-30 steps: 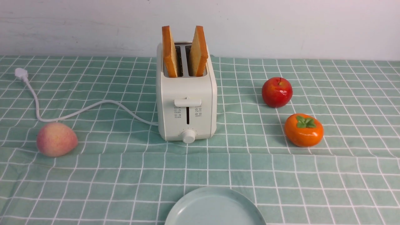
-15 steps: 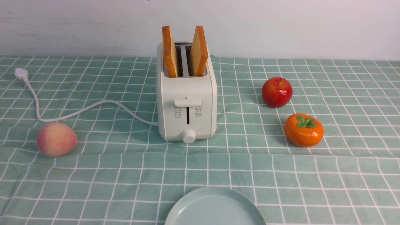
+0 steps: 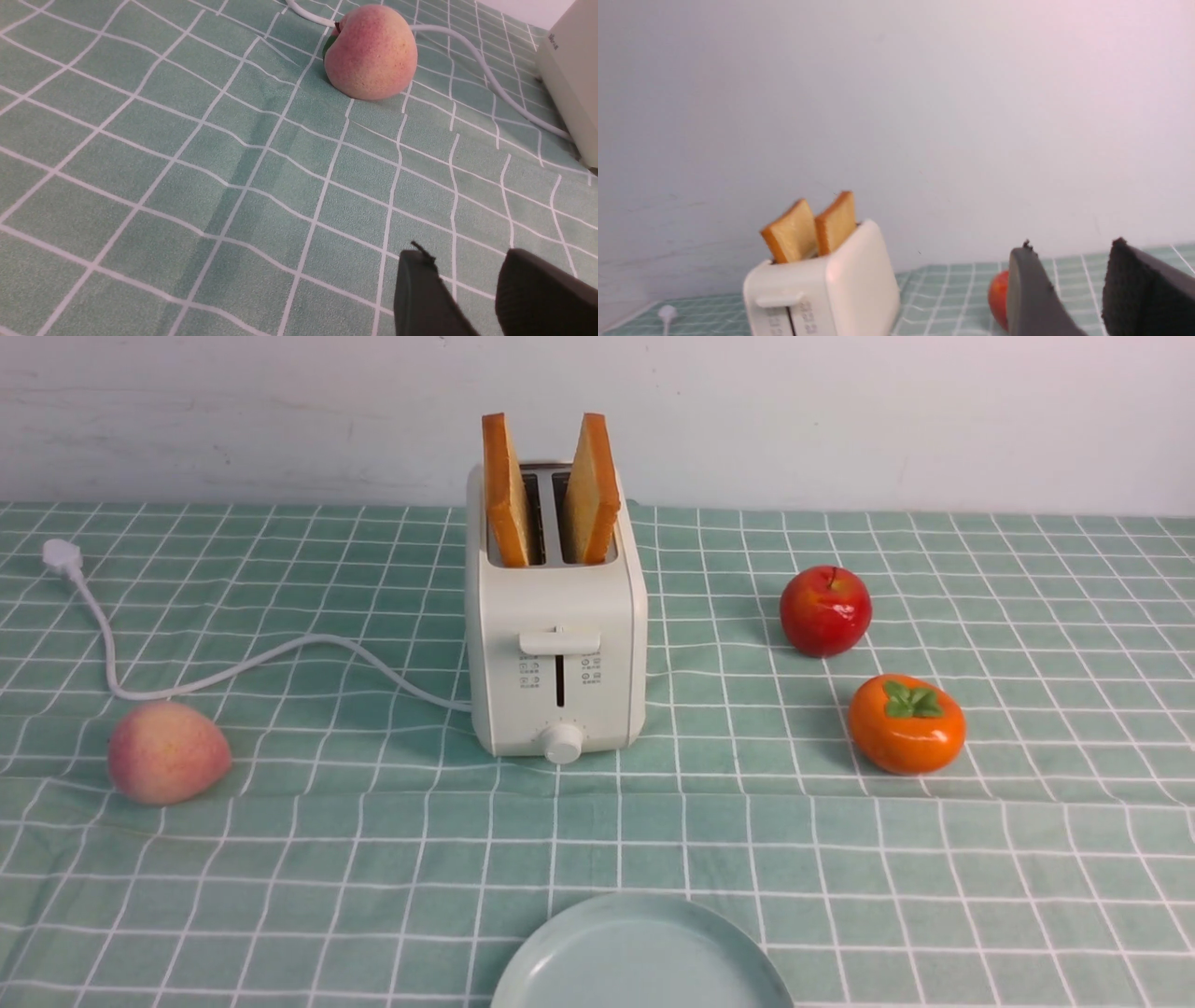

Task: Take toasted bread from bread machine on blue coffee table place on plate.
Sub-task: 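Grasp the toast slice in the toaster and pull it up out of the slot with the right gripper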

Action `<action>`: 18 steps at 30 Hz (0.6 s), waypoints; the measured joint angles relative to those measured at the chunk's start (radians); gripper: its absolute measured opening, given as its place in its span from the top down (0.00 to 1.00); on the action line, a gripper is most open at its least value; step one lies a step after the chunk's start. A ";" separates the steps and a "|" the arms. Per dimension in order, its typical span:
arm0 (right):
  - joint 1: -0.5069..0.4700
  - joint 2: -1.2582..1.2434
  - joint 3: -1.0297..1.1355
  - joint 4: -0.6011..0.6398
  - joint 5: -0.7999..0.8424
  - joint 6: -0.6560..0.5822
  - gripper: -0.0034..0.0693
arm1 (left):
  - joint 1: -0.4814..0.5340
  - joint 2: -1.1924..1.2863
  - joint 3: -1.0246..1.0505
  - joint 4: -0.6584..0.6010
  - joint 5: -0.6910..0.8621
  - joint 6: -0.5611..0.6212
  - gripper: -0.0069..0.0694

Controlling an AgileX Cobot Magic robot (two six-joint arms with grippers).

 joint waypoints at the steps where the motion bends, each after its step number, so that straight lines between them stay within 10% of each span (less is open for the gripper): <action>1: 0.016 0.000 0.000 -0.010 -0.043 0.000 0.62 | 0.000 0.000 0.000 0.000 0.000 0.000 0.60; 9: 0.024 0.000 -0.036 0.058 -0.129 0.009 0.62 | 0.000 0.000 0.000 0.006 -0.027 0.000 0.60; 18: 0.029 0.184 -0.360 0.332 -0.007 -0.156 0.62 | 0.000 0.000 0.000 0.015 -0.580 0.000 0.60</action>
